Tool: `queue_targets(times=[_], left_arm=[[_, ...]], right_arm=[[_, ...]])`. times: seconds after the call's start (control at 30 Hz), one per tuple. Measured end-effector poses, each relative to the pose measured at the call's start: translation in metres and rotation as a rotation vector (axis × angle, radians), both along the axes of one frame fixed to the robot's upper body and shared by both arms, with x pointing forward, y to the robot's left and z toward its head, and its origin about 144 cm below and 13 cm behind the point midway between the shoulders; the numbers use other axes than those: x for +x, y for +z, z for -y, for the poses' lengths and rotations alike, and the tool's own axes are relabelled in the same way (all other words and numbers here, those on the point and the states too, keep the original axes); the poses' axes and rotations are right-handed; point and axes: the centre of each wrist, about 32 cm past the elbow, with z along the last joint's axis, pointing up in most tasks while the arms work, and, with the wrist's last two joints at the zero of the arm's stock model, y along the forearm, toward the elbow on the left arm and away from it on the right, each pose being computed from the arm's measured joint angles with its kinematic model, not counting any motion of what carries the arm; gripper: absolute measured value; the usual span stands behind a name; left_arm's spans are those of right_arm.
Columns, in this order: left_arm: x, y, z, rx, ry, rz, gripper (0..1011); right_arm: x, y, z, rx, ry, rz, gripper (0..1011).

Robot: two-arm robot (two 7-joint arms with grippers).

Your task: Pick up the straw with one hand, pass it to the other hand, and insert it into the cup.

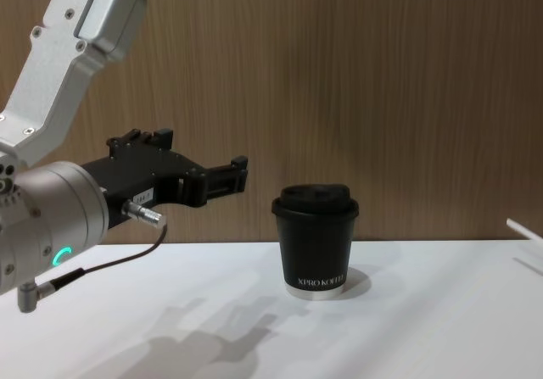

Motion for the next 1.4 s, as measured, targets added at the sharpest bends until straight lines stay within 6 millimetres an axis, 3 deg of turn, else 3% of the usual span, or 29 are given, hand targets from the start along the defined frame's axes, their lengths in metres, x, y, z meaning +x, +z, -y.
queue_targets(times=[0.6, 1.4], left_arm=[[0.000, 0.000, 0.000, 0.000, 0.000, 0.000, 1003], [0.000, 0.000, 0.000, 0.000, 0.000, 0.000, 1003]], right_arm=[[0.000, 0.027, 0.029, -0.083, 0.195, 0.181, 1], [0.017, 0.054, 0.012, -0.097, 0.449, 0.299, 1]])
